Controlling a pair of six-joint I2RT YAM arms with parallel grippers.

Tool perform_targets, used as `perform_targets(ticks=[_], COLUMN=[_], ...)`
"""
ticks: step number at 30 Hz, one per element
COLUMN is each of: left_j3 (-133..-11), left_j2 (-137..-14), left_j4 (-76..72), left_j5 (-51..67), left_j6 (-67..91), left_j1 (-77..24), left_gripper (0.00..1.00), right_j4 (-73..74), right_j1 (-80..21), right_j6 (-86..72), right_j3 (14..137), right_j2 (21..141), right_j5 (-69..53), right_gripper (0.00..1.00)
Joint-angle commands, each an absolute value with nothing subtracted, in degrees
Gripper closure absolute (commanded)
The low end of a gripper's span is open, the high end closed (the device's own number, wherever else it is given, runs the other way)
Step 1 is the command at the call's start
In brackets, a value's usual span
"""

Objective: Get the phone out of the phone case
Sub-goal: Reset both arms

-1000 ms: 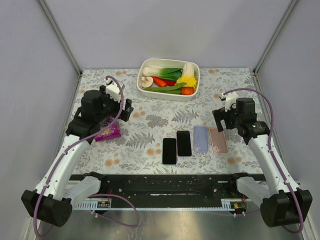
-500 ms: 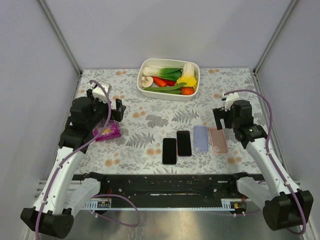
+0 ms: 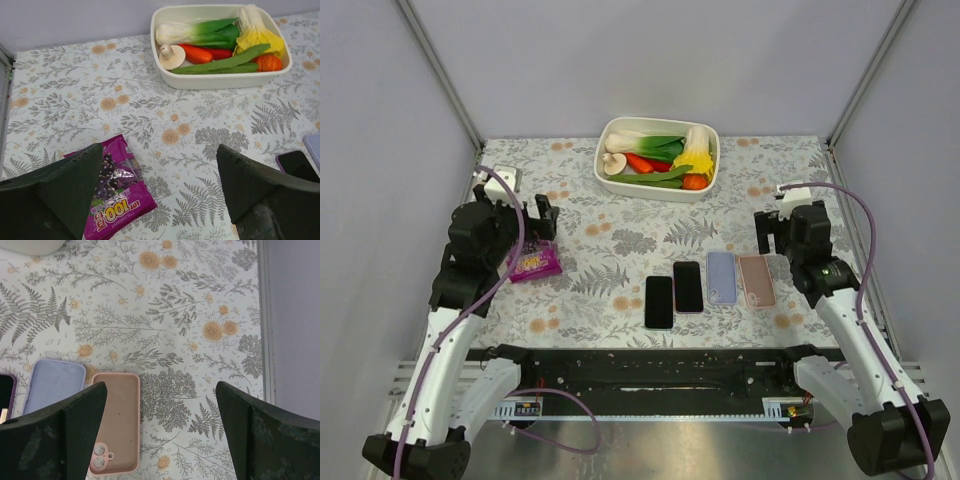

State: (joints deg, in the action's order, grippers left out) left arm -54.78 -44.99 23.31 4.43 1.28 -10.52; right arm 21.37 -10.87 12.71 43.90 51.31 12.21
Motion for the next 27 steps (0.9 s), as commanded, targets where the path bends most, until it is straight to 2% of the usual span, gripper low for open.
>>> perform_targets(ticks=[1,5,11,27], left_j3=[-52.7,-51.0,-51.1,-50.6], left_j2=[-41.4,-40.3,-39.0,-40.0], left_j4=[18.9,18.0,18.9,14.1], left_j5=[-1.4,-2.1,-0.4,-2.9], left_j6=[5.0,6.1,9.3,7.8], left_j1=[-9.5,-9.3,-9.1,-9.1], left_gripper=[0.01,0.01,0.01,0.01], right_j4=[18.1,20.5,23.5,26.2], right_j1=[-11.3,-11.3,-11.3,-11.3], right_j6=[7.9,6.1,7.2,6.3], right_j3=[45.2,46.9,48.4,55.3], right_j2=[48.2,44.6,38.1,45.0], right_j5=[18.5,17.2,3.1,-2.0], right_gripper=[0.01,0.00,0.01,0.00])
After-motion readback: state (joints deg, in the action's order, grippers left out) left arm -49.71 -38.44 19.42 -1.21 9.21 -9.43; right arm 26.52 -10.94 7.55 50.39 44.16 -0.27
